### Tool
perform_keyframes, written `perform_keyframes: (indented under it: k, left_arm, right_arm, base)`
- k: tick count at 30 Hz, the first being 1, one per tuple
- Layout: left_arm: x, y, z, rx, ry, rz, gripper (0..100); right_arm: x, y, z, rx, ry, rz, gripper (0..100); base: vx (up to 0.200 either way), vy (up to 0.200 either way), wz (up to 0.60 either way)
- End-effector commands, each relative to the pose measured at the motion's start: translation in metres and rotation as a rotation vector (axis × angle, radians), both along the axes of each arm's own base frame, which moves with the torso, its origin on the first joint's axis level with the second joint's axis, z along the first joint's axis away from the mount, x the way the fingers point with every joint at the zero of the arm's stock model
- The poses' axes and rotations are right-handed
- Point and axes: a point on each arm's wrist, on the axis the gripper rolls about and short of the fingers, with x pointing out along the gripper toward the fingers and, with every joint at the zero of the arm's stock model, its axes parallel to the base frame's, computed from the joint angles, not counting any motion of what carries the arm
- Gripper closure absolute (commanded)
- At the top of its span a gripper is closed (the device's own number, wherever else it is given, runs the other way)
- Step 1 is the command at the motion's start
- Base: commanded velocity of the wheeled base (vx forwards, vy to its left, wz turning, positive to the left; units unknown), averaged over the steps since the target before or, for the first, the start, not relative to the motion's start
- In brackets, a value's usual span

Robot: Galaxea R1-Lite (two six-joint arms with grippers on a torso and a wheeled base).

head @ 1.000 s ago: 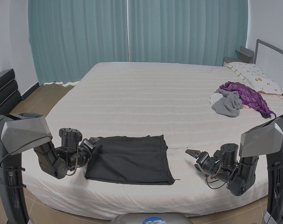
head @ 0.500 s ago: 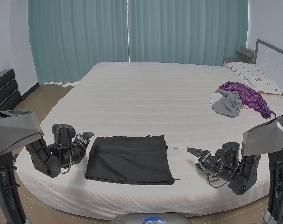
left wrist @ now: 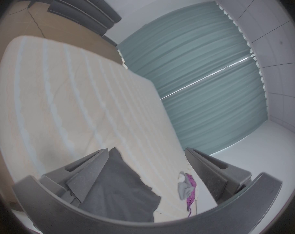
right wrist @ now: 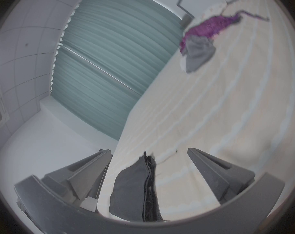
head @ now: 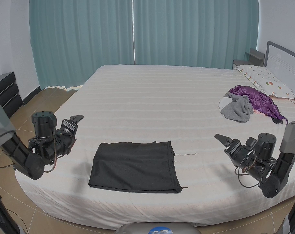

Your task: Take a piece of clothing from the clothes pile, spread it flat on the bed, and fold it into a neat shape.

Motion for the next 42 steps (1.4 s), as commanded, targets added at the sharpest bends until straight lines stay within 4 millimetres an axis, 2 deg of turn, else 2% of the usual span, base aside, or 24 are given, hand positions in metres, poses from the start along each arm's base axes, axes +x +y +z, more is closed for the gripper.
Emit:
perform_keyframes:
  k: [1,5,6,7,9,10,11,15,18,21,22,23,25,30,34,37,42]
  left_arm:
    - [-0.052,0.015,0.079,-0.004,-0.25,0.018,0]
    - [-0.086,0.019,0.108,0.082,-0.371,0.023,0]
    - [-0.086,0.019,0.108,0.082,-0.371,0.023,0]
    - [-0.109,0.022,0.123,0.121,-0.444,0.03,0]
    - [-0.123,0.024,0.131,0.146,-0.487,0.038,0]
    - [-0.14,0.027,0.138,0.184,-0.518,0.051,0]
    - [-0.15,0.028,0.142,0.209,-0.533,0.058,0]
    - [-0.191,0.033,0.145,0.302,-0.572,0.067,0]
    - [-0.217,0.036,0.143,0.358,-0.609,0.074,0]
    - [-0.236,0.039,0.138,0.412,-0.632,0.084,0]
    - [-0.249,0.041,0.132,0.454,-0.636,0.098,0]
    - [-0.252,0.041,0.131,0.467,-0.635,0.103,0]
    - [-0.271,0.045,0.123,0.564,-0.636,0.15,0]
    - [-0.308,0.05,0.114,0.673,-0.672,0.202,0]
    - [-0.339,0.054,0.1,0.812,-0.664,0.259,0]
    - [-0.355,0.054,0.089,0.878,-0.655,0.294,0]
    - [-0.369,0.054,0.076,0.916,-0.649,0.314,0]
  right_arm:
    - [-0.046,-0.02,0.069,-0.092,-0.262,-0.046,0]
    - [-0.084,-0.029,0.104,-0.195,-0.451,-0.053,0]
    - [-0.084,-0.029,0.104,-0.195,-0.451,-0.053,0]
    - [-0.107,-0.035,0.117,-0.26,-0.542,-0.061,0]
    - [-0.123,-0.038,0.122,-0.3,-0.591,-0.06,0]
    - [-0.142,-0.042,0.121,-0.347,-0.617,-0.059,0]
    - [-0.15,-0.044,0.12,-0.37,-0.625,-0.06,0]
    - [-0.19,-0.056,0.128,-0.388,-0.667,-0.11,0]
    - [-0.224,-0.064,0.121,-0.449,-0.665,-0.089,0]
    - [-0.248,-0.069,0.107,-0.543,-0.628,-0.057,0]
    - [-0.264,-0.073,0.099,-0.584,-0.604,-0.038,0]
    - [-0.268,-0.074,0.098,-0.592,-0.599,-0.033,0]
    - [-0.286,-0.078,0.093,-0.616,-0.549,-0.005,0]
    - [-0.305,-0.081,0.081,-0.718,-0.524,-0.023,0]
    - [-0.307,-0.081,0.089,-0.779,-0.558,-0.083,0]
    - [-0.307,-0.082,0.088,-0.826,-0.53,-0.137,0]
    - [-0.309,-0.085,0.092,-0.917,-0.495,-0.237,0]
  base:
    - [0.0,0.0,0.0]
    - [0.0,0.0,0.0]
    - [0.0,0.0,0.0]
    - [0.0,0.0,0.0]
    - [0.0,0.0,0.0]
    - [0.0,0.0,0.0]
    - [0.0,0.0,0.0]
    - [0.0,0.0,0.0]
    - [0.0,0.0,0.0]
    - [0.0,0.0,0.0]
    - [0.0,0.0,0.0]
    - [0.0,0.0,0.0]
    - [0.0,0.0,0.0]
    - [0.0,0.0,0.0]
    - [0.0,0.0,0.0]
    - [0.0,0.0,0.0]
    - [0.0,0.0,0.0]
